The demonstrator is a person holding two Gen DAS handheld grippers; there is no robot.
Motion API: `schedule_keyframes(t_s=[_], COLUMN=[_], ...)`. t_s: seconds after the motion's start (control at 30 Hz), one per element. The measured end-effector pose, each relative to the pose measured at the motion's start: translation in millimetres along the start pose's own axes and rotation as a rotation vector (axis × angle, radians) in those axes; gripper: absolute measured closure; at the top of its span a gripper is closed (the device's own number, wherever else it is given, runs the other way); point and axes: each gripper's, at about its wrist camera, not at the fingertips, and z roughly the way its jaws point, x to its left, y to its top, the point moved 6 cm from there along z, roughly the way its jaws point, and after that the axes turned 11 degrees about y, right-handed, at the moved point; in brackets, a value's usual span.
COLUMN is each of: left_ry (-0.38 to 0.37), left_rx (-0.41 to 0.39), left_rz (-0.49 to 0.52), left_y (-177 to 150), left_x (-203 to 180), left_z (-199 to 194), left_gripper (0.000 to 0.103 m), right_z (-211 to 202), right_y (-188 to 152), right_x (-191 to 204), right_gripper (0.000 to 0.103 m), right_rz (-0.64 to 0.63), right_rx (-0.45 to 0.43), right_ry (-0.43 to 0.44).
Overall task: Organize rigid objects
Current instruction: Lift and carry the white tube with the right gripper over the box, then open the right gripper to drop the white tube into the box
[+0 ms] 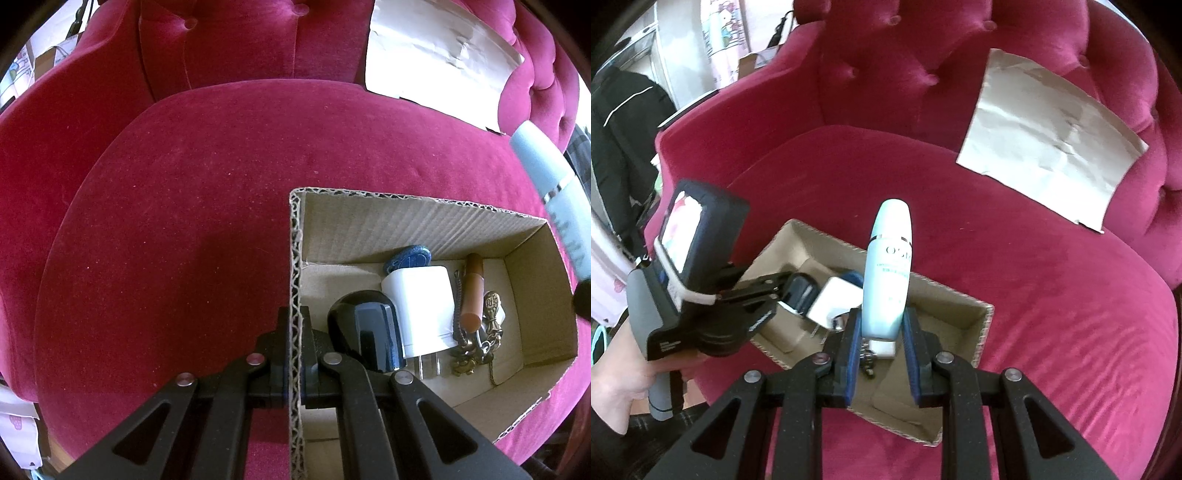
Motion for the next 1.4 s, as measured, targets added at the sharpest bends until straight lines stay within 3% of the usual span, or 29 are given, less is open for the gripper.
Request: schedule_keyframes(t_s=[0.57,0.97,1.1,1.2,1.3,1.4], left_ry=[0.001,0.001,0.004,0.004,0.005,0.005], left_rx=[-0.001,-0.001,-0.004,-0.003,-0.004,-0.004], left_rz=[-0.001,0.000,0.004,0.002,0.003,0.003], left_y=[-1.6,-1.8,-1.3,-1.6,-2.1,-2.2], left_x=[-0.1,-0.4,-1.0,-1.2,-1.8,-2.4], left_z=[-1.5,-1.5,-1.3,-1.3,-1.7,-1.9], left_gripper=[0.100,0.101,0.100,0.100,0.100,0.100], right_z=[32.3,34.9,33.0,29.6,28.6,30.2], right_y=[-11.6,-10.0,-9.9,-7.4,-5.9,-6.5], right_x=[23.7,23.3,14.2,9.4,6.8,4.5], right_gripper=[0.082,0.079,0.033,0.011,0.001,0.000], right_rz=[-0.025,-0.022,0.002,0.004,-0.001,0.006], right_rx=[0.080,0.085,0.072,0.059,0.050,0.054], right_ry=[0.079,0.084,0.045,0.017,-0.014,-0.021])
